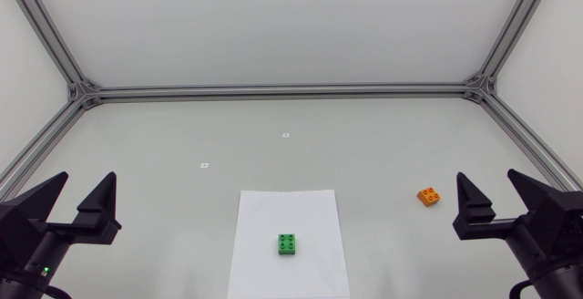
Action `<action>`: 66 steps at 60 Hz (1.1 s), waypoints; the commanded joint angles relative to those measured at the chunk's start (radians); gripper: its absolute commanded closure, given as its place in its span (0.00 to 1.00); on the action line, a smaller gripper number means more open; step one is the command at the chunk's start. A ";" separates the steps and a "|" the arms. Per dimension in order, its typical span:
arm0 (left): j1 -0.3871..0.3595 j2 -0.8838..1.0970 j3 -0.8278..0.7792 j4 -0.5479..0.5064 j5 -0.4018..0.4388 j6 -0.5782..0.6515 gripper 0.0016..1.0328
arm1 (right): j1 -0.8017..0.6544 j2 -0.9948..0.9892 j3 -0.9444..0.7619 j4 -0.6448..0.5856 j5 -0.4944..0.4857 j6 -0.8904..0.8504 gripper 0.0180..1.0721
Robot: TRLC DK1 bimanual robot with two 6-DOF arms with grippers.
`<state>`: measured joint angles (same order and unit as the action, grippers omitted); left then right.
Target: Pick up the orange 2x2 brick with the right arm and stack it on top of the green 2x2 brick in the center
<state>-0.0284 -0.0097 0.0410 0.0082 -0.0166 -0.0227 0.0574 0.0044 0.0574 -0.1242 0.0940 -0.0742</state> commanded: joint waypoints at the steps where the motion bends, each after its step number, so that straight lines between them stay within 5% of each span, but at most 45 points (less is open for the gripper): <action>1: -0.001 -0.004 -0.041 -0.011 0.003 0.006 0.04 | 0.002 -0.011 -0.007 -0.049 0.006 0.022 0.03; 38: -0.001 -0.004 -0.041 -0.011 0.003 0.006 0.04 | -0.008 0.005 0.119 -0.058 0.000 0.022 0.04; 66: -0.001 -0.004 -0.041 -0.011 0.003 0.006 0.04 | -0.013 0.513 0.558 -0.313 -0.002 0.037 0.04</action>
<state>-0.0284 -0.0097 0.0410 0.0082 -0.0166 -0.0227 0.0502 0.4156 0.5289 -0.3878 0.0933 -0.0517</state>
